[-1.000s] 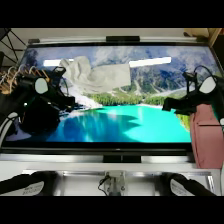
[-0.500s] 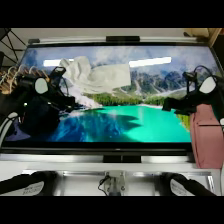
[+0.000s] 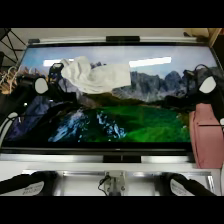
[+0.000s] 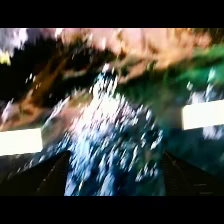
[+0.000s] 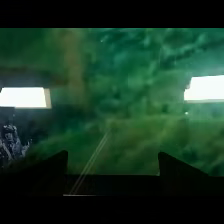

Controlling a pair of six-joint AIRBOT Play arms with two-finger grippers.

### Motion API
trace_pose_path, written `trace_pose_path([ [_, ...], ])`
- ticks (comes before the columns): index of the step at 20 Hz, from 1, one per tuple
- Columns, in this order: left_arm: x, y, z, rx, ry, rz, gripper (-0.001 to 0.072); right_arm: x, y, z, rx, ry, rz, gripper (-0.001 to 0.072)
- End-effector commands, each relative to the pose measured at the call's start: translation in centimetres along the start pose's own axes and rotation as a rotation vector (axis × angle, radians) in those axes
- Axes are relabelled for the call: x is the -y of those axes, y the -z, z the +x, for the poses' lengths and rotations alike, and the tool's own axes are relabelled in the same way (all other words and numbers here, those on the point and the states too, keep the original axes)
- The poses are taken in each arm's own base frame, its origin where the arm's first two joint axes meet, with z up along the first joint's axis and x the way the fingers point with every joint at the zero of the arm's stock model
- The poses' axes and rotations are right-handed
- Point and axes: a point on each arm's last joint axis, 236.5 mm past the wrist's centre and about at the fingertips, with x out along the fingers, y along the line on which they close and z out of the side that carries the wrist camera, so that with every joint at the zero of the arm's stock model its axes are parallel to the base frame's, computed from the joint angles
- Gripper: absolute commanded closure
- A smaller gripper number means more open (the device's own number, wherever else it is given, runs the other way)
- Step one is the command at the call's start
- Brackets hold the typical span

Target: Fold the shirts.

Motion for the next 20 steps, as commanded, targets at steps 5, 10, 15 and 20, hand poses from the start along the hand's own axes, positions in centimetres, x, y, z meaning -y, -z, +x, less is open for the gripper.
trace_pose_path([
  [5, 1.7, -9.5, -1.9, 0.412, 0.078, -0.045, -0.0013, -0.3, -2.0, -0.1, 0.084, -0.01, 0.002, 0.0031],
  [10, -4.2, -9.1, 3.2, 0.291, 0.023, -0.324, -0.001, -1.2, -3.5, -0.2, 0.147, -0.05, 0.017, 0.0032],
  [15, -7.5, -9.6, 10.8, 0.15, 0.187, -0.666, -0.0009, -2.9, -2.1, -0.2, 0.087, -0.126, 0.037, 0.0031],
  [20, -4.1, -12.4, 15.7, 0.135, 0.386, -0.773, -0.0009, -3.2, -1.3, -0.1, 0.05, -0.137, 0.039, 0.0031],
])
